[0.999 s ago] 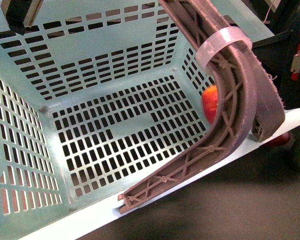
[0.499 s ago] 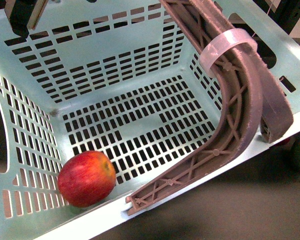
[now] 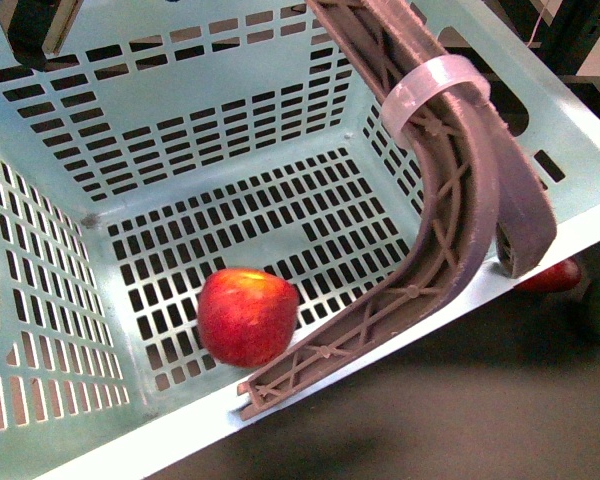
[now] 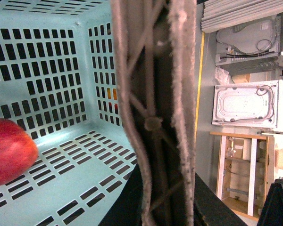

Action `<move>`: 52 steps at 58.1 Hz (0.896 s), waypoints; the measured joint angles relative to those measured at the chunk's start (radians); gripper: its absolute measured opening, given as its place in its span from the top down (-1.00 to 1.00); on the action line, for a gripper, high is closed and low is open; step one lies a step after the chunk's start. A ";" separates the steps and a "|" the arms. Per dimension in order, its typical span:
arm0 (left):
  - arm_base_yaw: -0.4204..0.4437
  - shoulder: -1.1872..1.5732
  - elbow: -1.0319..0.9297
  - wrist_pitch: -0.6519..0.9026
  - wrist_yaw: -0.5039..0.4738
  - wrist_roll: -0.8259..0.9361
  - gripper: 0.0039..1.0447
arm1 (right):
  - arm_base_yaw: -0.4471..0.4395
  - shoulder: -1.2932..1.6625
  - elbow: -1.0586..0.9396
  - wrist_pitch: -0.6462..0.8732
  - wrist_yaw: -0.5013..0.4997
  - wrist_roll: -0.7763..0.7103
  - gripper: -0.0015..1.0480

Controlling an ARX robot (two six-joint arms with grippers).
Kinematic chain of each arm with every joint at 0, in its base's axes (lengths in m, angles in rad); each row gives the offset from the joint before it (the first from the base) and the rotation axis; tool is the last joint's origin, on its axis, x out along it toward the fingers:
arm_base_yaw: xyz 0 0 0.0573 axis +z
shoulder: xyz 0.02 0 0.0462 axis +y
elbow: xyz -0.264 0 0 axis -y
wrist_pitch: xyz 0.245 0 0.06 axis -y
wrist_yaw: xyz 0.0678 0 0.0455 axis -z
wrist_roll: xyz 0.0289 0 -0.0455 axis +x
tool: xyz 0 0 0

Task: Pick apple with right arm and hold basket with left

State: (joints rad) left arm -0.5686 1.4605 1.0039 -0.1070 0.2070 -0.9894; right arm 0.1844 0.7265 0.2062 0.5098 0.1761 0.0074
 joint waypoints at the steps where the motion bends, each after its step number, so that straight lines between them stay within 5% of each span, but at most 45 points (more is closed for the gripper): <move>1: 0.000 0.000 0.000 0.000 0.000 0.000 0.87 | -0.006 -0.009 -0.008 0.000 -0.006 0.000 0.32; 13: 0.000 0.000 0.000 0.000 -0.001 0.000 0.87 | -0.059 -0.103 -0.074 -0.025 -0.056 -0.001 0.95; 25: 0.000 0.000 0.000 0.000 -0.003 0.000 0.87 | -0.177 -0.219 -0.129 -0.086 -0.166 -0.004 0.96; 52: 0.000 0.000 0.000 0.000 -0.004 0.000 0.87 | -0.181 -0.391 -0.188 -0.175 -0.174 -0.005 0.96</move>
State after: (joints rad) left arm -0.5686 1.4605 1.0039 -0.1070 0.2028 -0.9890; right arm 0.0032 0.3355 0.0185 0.3351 0.0021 0.0029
